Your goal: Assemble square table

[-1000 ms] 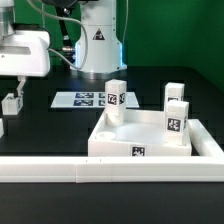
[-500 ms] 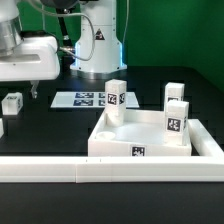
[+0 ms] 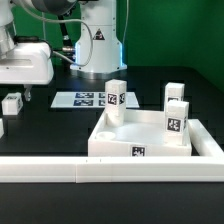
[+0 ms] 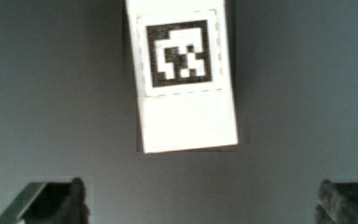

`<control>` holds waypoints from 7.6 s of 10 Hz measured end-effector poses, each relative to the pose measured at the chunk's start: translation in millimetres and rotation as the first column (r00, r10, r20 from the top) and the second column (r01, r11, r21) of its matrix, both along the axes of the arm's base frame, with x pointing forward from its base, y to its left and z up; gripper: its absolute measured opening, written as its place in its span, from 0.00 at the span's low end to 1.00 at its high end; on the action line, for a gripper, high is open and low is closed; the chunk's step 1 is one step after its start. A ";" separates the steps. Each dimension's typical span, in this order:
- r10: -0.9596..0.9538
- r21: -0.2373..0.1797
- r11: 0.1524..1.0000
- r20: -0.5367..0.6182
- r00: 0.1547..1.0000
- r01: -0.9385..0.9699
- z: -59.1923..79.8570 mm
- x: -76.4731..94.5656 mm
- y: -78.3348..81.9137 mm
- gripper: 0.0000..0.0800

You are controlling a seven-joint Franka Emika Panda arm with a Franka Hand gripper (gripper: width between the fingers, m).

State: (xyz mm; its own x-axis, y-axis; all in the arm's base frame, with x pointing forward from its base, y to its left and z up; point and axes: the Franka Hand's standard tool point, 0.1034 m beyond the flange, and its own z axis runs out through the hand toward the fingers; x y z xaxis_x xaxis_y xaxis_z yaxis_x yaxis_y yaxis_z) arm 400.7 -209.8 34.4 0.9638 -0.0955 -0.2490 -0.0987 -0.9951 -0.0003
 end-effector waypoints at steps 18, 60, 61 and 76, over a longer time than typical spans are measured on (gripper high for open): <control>0.118 0.083 0.993 -0.509 0.853 -0.088 -16.1 -35.2 1.8 0.81; 0.054 -0.063 0.997 0.143 0.988 -0.046 60.0 99.8 86.8 0.36; 0.026 -0.076 0.997 0.248 0.968 -0.007 57.1 99.1 88.0 0.36; -0.150 -0.015 0.981 0.561 0.814 0.192 73.1 162.3 176.8 0.36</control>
Offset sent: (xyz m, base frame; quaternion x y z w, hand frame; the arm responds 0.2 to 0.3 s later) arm -0.0355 -0.0220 0.0053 -0.0963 -0.0305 -0.0880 0.9910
